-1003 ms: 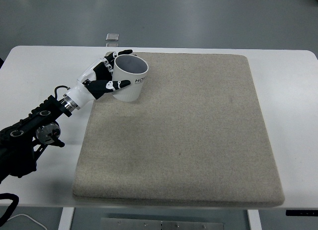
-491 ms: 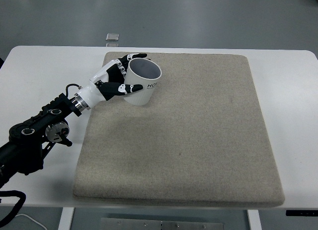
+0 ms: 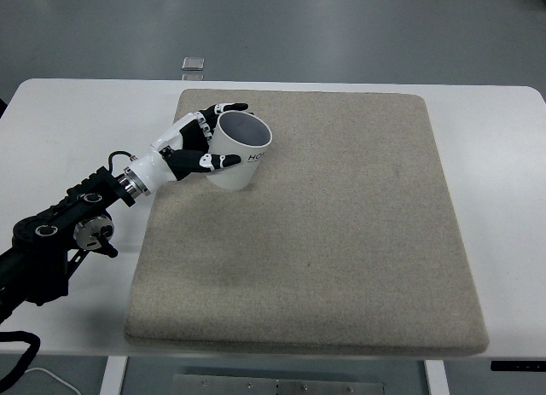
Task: Flip white cup upright
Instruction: 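Lower the upright mug onto the mat with the left hand, then open the left hand and withdraw it from the mug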
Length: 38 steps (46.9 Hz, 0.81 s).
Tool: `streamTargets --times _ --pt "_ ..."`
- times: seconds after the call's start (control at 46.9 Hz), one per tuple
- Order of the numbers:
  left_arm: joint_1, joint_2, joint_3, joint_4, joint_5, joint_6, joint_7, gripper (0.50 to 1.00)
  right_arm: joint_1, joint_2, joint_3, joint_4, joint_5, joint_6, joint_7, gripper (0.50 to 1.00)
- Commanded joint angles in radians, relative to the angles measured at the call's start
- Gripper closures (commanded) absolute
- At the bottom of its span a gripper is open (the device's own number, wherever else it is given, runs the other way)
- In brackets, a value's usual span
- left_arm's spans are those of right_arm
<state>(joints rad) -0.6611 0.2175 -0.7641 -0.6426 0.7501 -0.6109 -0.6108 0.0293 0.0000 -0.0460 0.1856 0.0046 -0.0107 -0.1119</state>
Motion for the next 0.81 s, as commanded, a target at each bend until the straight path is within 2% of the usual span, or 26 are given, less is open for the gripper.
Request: streamTargets --times 0.0,0.171,0.277,0.405,0.789 --pt "0.000 0.002 0.000 0.000 -0.002 0.000 0.000 0.692 0.000 0.000 0.000 0.000 0.000 0.000 0.001 0.570" --pt "0.000 0.002 0.003 0.000 0.000 0.000 0.000 0.649 0.000 0.000 0.000 0.000 0.000 0.000 0.001 0.570" --pt "0.000 0.002 0.009 0.000 0.000 0.000 0.000 0.587 0.000 0.000 0.000 0.000 0.000 0.000 0.000 0.570" --pt "-0.002 0.005 0.009 0.000 0.000 0.000 0.000 0.551 0.000 0.000 0.000 0.000 0.000 0.000 0.000 0.570" --pt "0.000 0.008 0.017 0.000 0.000 0.000 0.000 0.536 0.000 0.000 0.000 0.000 0.000 0.000 0.000 0.570"
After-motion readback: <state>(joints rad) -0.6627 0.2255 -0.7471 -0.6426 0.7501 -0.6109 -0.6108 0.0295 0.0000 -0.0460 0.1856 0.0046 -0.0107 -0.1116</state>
